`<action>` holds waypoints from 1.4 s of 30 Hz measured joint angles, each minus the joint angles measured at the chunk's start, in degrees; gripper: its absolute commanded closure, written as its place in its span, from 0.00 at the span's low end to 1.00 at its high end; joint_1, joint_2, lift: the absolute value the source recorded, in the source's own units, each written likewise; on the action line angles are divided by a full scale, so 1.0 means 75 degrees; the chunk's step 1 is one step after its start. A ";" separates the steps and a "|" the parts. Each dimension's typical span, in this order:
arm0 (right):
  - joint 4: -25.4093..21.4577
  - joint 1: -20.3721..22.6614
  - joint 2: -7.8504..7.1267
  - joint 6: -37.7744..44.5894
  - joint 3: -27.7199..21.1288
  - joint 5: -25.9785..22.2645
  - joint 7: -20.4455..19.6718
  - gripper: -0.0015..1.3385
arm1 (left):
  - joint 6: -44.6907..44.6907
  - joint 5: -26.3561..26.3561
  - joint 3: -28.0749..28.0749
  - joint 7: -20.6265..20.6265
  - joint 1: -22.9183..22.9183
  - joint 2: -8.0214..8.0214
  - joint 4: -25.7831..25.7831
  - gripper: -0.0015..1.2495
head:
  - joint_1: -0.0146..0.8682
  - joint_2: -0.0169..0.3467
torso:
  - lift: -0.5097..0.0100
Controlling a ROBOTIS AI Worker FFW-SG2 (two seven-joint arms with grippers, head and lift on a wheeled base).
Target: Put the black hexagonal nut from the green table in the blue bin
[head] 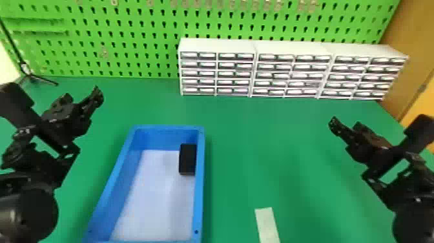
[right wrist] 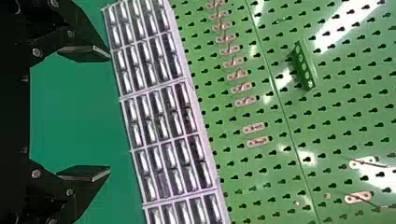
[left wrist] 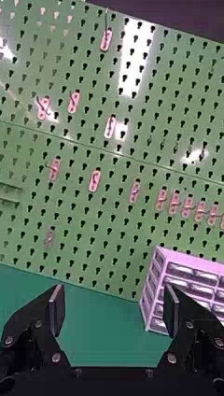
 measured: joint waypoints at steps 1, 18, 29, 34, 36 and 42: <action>0.0000 -0.0020 -0.0010 0.0000 -0.0001 0.0013 0.0000 0.31 | 0.0000 0.0000 -0.0009 0.0000 -0.0007 0.0000 0.0000 0.35 | 0.80 0.07 | 0.79; 0.0047 -0.0129 0.0035 -0.0119 0.0107 -0.0076 -0.0002 0.31 | -0.0007 0.0062 -0.0195 -0.0001 -0.0258 -0.0121 0.0087 0.35 | 0.80 0.07 | 0.79; 0.0044 -0.0212 0.0013 -0.0130 0.0114 -0.0101 -0.0002 0.31 | -0.0078 0.0042 -0.0140 -0.0001 -0.0259 -0.0176 0.0114 0.35 | 0.80 0.07 | 0.79; 0.0036 -0.0218 -0.0001 -0.0130 0.0145 -0.0108 -0.0003 0.31 | -0.0086 0.0042 -0.0132 -0.0001 -0.0227 -0.0177 0.0114 0.35 | 0.80 0.07 | 0.79; 0.0036 -0.0219 0.0002 -0.0129 0.0159 -0.0102 -0.0005 0.31 | -0.0087 0.0042 -0.0135 -0.0001 -0.0213 -0.0177 0.0114 0.35 | 0.80 0.07 | 0.79; 0.0036 -0.0215 0.0019 -0.0120 0.0198 -0.0086 -0.0010 0.31 | -0.0085 0.0042 -0.0123 -0.0001 -0.0165 -0.0177 0.0114 0.35 | 0.80 0.07 | 0.79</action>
